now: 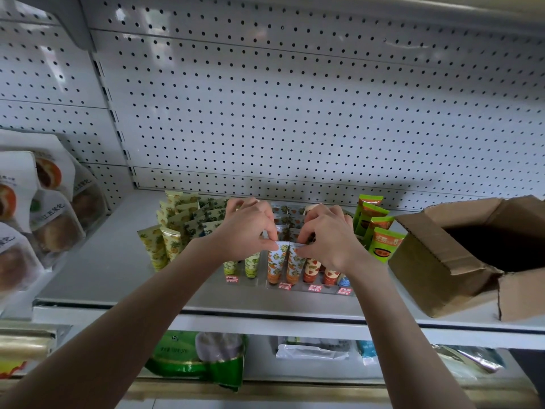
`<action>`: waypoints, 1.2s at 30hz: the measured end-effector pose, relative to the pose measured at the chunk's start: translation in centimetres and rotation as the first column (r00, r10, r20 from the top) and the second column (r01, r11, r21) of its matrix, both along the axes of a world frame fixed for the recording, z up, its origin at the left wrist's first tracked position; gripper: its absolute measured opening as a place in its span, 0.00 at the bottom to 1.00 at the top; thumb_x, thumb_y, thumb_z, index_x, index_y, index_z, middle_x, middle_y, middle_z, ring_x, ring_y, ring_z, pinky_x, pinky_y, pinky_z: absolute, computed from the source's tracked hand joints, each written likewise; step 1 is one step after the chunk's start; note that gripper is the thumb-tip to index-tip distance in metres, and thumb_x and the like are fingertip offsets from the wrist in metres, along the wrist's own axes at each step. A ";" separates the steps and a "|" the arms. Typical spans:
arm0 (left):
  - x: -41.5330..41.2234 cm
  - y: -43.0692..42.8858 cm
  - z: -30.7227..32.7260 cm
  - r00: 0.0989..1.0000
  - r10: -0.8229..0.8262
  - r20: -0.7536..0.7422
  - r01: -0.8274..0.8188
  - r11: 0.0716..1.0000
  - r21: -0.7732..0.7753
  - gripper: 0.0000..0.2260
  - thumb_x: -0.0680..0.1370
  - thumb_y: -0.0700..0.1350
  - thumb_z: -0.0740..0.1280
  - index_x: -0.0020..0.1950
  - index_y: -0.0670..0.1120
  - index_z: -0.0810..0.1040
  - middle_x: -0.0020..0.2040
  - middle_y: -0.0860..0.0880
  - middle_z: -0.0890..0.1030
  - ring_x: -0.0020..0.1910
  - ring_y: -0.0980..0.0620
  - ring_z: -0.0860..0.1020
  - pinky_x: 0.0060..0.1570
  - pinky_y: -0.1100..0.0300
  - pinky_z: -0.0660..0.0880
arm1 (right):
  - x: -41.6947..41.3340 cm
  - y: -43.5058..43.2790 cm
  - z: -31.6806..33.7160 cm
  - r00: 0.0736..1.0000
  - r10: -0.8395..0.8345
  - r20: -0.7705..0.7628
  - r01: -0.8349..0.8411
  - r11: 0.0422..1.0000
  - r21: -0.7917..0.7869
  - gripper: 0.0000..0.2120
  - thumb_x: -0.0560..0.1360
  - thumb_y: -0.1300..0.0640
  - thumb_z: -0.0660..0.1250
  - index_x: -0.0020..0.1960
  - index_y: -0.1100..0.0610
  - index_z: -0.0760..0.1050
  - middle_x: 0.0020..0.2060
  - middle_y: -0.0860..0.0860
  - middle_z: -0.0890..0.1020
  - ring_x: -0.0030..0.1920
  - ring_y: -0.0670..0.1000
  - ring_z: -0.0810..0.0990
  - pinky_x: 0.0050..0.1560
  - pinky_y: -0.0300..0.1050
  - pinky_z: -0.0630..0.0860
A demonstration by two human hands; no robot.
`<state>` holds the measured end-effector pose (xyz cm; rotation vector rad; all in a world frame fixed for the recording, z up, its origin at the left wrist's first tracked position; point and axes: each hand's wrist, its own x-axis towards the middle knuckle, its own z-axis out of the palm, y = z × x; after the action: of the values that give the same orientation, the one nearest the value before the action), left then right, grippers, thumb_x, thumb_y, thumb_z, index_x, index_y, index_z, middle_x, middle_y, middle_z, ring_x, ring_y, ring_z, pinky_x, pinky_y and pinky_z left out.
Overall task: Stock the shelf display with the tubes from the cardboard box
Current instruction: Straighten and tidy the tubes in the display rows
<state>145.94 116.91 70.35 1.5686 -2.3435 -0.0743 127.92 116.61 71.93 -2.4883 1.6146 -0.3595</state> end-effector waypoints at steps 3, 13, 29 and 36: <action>0.0 0.0 -0.1 1.000 0.005 -0.008 -0.005 1.000 -0.006 0.06 0.72 0.55 0.70 0.44 0.55 0.83 0.50 0.60 0.69 0.56 0.58 0.64 0.56 0.61 0.46 | 0.0 0.0 0.0 1.000 0.000 0.001 0.000 1.000 -0.004 0.03 0.69 0.54 0.73 0.43 0.50 0.82 0.57 0.47 0.69 0.60 0.52 0.61 0.54 0.44 0.53; 0.1 0.2 0.1 1.000 0.002 -0.011 -0.002 1.000 0.015 0.07 0.72 0.56 0.69 0.45 0.55 0.82 0.51 0.59 0.69 0.56 0.57 0.63 0.58 0.60 0.46 | 0.0 -0.1 0.0 1.000 0.005 0.002 -0.005 1.000 -0.002 0.04 0.70 0.54 0.72 0.45 0.49 0.82 0.57 0.47 0.69 0.60 0.52 0.61 0.54 0.44 0.54; -0.7 -0.7 1.5 0.984 0.008 -0.177 -0.009 1.000 -0.004 0.08 0.74 0.54 0.67 0.48 0.53 0.82 0.49 0.58 0.70 0.51 0.60 0.63 0.55 0.60 0.52 | -1.8 -0.5 1.4 0.984 -0.038 0.172 0.049 0.997 -0.060 0.05 0.74 0.52 0.69 0.45 0.51 0.82 0.54 0.48 0.74 0.60 0.53 0.65 0.56 0.46 0.60; -2.3 -2.3 2.3 0.971 0.003 -0.238 -0.012 0.999 -0.039 0.07 0.74 0.52 0.68 0.48 0.52 0.82 0.50 0.56 0.73 0.57 0.55 0.67 0.55 0.58 0.54 | -3.7 -1.9 3.4 0.959 -0.060 0.278 0.095 0.989 -0.116 0.03 0.72 0.55 0.71 0.44 0.53 0.81 0.48 0.47 0.74 0.58 0.54 0.70 0.58 0.46 0.64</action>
<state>143.63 114.62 72.62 1.4610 -2.1403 -0.2015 124.20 114.73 75.28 -2.3373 1.6222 -0.8048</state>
